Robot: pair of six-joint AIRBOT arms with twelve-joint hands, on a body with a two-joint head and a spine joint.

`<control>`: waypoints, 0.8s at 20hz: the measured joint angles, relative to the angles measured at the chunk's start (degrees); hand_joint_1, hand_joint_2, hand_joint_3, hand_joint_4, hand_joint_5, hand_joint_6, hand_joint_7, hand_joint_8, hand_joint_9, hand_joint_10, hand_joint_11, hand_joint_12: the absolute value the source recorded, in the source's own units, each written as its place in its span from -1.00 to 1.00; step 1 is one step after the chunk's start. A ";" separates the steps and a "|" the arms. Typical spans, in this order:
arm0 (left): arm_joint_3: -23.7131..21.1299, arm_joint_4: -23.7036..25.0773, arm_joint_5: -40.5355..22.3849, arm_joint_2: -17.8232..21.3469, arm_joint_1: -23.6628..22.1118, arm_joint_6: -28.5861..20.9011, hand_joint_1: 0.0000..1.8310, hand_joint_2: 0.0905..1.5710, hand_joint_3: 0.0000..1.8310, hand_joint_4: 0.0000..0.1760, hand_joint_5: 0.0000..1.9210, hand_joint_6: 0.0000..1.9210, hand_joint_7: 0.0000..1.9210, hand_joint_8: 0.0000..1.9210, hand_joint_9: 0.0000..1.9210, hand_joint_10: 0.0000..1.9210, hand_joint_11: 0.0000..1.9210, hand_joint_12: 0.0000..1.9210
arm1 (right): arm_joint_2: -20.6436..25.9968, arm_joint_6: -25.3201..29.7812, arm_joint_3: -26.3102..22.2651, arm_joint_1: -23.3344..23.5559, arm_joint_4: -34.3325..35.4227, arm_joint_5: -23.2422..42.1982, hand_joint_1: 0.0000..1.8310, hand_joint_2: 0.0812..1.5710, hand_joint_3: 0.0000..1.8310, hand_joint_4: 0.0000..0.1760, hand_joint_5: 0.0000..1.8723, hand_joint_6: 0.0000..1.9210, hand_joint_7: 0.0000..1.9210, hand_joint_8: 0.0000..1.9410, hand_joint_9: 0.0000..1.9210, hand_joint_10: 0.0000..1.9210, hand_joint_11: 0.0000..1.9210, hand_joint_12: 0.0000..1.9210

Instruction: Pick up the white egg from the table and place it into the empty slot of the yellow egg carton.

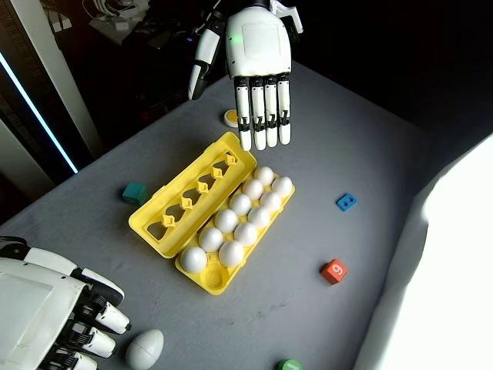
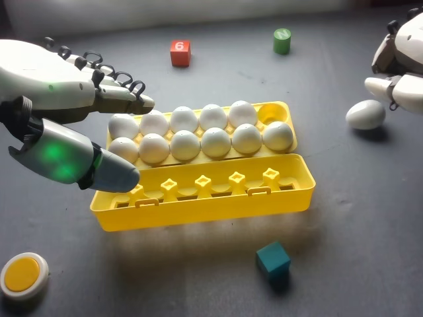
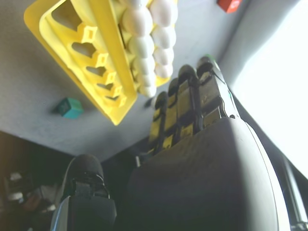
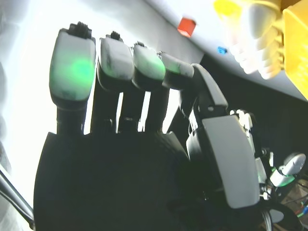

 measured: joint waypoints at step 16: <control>-0.11 0.00 -0.09 0.00 0.00 0.00 -1.00 0.43 -0.98 -1.00 -1.00 -1.00 -1.00 -1.00 -1.00 -1.00 -1.00 -1.00 | -7.63 -2.29 10.03 -0.09 0.31 -0.09 -0.87 0.16 -1.00 0.08 -0.84 -0.98 -0.99 -1.00 -0.99 -1.00 -1.00 -1.00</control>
